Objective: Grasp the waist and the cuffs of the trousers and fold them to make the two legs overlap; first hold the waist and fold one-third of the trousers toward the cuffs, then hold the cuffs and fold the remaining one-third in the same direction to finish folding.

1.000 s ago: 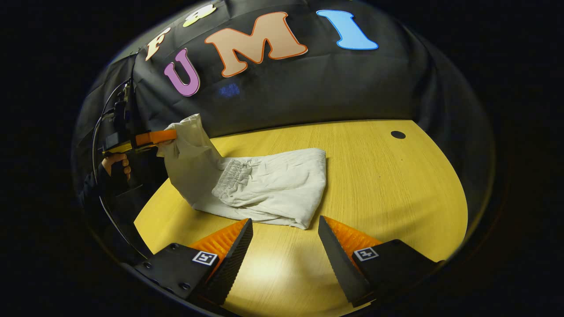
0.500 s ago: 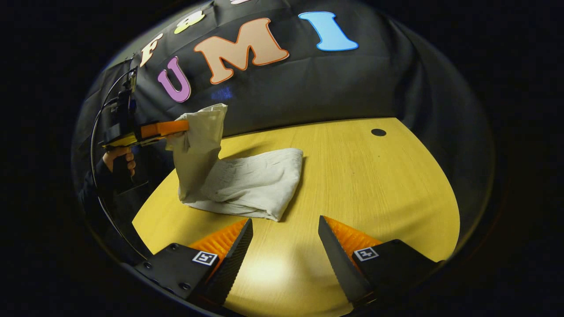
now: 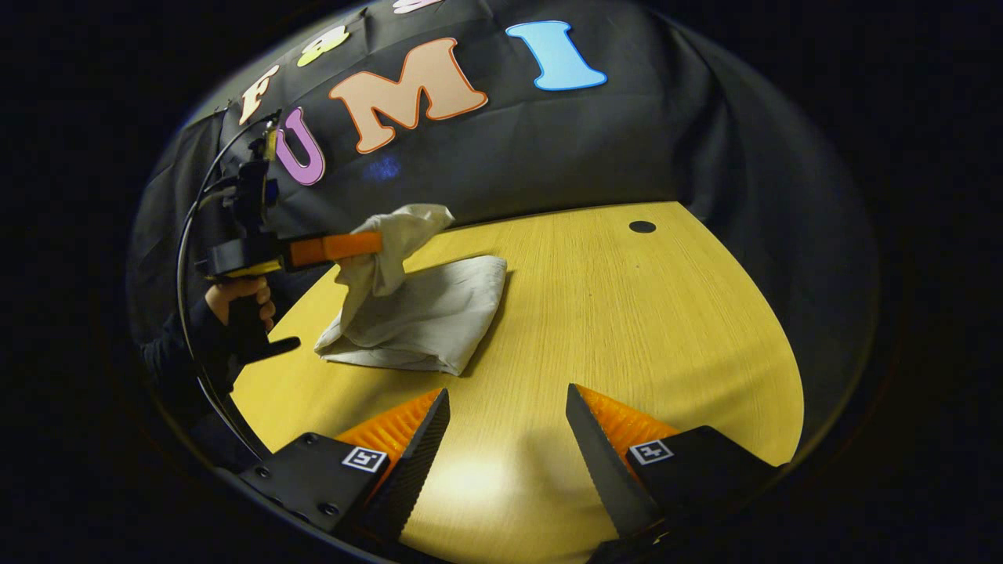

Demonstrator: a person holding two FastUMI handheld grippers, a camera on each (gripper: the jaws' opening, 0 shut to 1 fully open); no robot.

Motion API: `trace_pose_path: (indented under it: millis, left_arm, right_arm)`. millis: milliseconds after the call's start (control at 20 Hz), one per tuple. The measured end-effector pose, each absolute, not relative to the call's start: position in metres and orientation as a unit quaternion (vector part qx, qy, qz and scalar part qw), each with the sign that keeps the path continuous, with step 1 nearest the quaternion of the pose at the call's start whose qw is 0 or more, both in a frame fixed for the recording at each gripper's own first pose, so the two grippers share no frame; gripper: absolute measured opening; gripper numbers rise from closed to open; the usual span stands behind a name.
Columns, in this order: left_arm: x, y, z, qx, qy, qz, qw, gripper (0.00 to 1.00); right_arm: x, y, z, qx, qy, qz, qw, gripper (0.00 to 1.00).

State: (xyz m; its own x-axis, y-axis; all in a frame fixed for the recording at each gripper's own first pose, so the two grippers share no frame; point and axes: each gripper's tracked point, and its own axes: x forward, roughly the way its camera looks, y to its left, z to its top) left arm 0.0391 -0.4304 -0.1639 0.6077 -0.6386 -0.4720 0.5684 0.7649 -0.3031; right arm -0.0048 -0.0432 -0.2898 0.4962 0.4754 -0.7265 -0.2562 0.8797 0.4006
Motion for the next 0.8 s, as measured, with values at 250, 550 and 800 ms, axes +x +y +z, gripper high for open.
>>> trace_pose_path:
  millis: [250,550,800]
  left_arm:
    - [0.017,-0.45,-0.203,-0.027,0.301,-0.349,0.887,0.0]
    - [0.005,-0.432,-0.183,-0.028,0.272,-0.345,0.898,0.99]
    - [0.013,-0.371,-0.122,-0.018,0.2,-0.306,0.93,0.94]
  right_arm:
    - [-0.007,-0.046,-0.291,0.124,0.455,0.212,0.856,0.97]
    - [0.001,-0.027,-0.277,0.121,0.434,0.225,0.864,0.96]
    - [0.022,0.011,-0.239,0.102,0.372,0.231,0.893,0.96]
